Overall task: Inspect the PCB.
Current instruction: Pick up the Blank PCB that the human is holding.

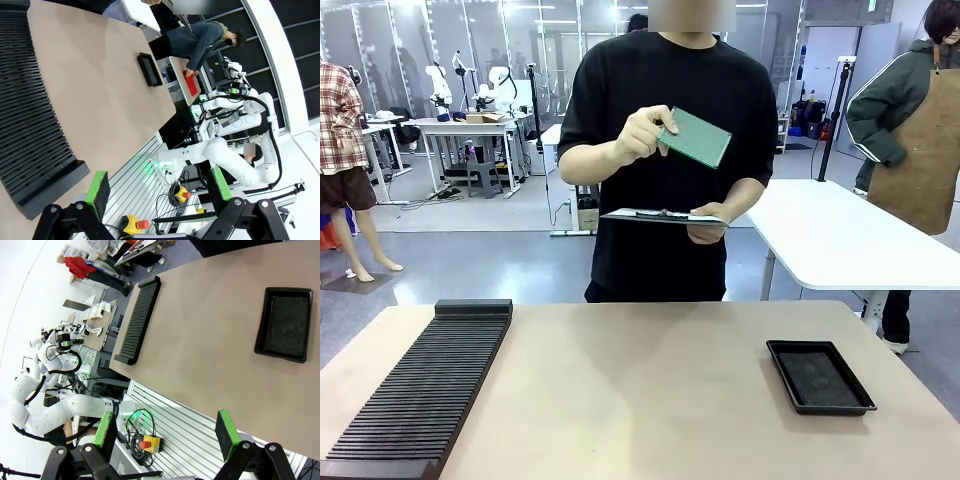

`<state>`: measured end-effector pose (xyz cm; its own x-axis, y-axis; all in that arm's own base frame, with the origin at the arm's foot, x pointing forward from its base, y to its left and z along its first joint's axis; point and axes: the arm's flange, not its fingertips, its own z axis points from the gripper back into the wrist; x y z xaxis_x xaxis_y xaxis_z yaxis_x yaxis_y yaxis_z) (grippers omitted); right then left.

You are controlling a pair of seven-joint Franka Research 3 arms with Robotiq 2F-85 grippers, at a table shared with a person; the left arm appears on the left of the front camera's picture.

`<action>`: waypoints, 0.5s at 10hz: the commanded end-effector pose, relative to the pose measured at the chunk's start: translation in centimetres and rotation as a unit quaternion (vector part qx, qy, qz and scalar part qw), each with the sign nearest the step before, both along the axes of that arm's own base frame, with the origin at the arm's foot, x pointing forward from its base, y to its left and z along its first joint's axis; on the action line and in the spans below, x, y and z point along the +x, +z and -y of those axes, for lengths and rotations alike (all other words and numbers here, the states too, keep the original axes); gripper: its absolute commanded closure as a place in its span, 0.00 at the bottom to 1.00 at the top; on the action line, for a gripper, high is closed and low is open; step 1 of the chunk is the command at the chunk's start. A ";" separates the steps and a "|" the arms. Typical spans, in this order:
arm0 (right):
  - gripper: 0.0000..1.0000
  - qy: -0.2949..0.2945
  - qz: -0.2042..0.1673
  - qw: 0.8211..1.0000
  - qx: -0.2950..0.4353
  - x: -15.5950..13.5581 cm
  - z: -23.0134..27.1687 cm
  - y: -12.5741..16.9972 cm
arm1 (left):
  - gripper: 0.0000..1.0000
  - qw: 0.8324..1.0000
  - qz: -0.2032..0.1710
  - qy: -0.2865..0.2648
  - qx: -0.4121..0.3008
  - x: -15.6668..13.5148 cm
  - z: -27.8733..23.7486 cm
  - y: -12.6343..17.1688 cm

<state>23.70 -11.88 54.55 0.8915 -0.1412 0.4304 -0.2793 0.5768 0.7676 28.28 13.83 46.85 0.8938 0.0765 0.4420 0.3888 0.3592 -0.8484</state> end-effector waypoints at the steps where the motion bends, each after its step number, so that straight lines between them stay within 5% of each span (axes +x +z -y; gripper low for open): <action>1: 0.00 0.005 0.009 1.000 0.002 0.0 0.0 0.1 | 0.00 1.000 -0.008 -0.002 0.004 0.2 -0.1 0.5; 5: 0.00 0.005 0.009 1.000 0.002 0.0 0.0 0.1 | 0.00 1.000 -0.008 -0.002 0.004 0.2 -0.1 0.5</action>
